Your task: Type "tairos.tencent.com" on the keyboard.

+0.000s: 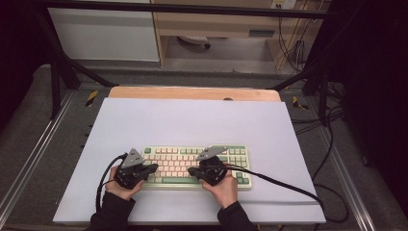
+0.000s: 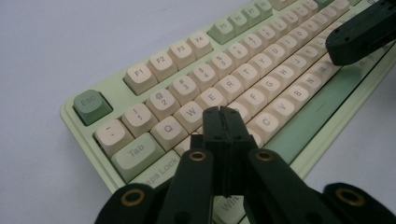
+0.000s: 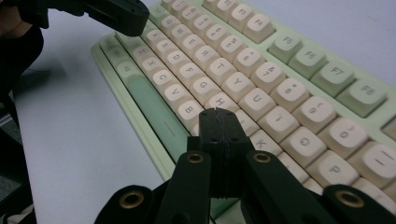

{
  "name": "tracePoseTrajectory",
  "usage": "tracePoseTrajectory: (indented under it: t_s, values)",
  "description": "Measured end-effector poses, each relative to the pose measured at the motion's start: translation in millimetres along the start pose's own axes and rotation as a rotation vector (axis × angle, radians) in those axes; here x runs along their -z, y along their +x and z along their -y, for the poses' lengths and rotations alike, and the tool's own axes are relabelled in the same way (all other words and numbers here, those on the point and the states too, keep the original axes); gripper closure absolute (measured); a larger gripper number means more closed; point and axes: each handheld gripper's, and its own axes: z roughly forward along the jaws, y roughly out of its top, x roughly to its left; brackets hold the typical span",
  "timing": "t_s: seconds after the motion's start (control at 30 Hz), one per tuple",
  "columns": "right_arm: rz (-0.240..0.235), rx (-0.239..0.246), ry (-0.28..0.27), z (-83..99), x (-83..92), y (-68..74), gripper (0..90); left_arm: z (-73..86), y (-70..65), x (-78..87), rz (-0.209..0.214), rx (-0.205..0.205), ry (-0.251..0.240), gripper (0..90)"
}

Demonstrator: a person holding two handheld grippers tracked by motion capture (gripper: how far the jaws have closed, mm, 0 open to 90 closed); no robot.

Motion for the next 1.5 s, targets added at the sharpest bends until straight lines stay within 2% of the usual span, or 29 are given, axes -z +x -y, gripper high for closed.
tracePoseTrajectory:
  t_s: [0.33, 0.77, 1.13, 1.5]
  values:
    - [0.039, -0.023, -0.009, 10.4, 25.6, -15.9, 90.0, -0.4, -1.2, -0.1, 0.000, 0.002, -0.004, 90.0]
    - [0.065, -0.052, -0.019, 30.7, 46.2, -33.6, 90.0, -3.5, -4.9, -0.3, 0.000, 0.004, -0.009, 90.0]
    - [0.073, -0.075, -0.034, 43.1, 58.6, -39.6, 90.0, -10.0, -12.7, -6.8, 0.006, -0.006, -0.005, 90.0]
    - [0.076, -0.079, -0.044, 48.1, 65.0, -42.1, 90.0, -22.1, -17.8, -14.3, 0.006, -0.017, -0.005, 90.0]
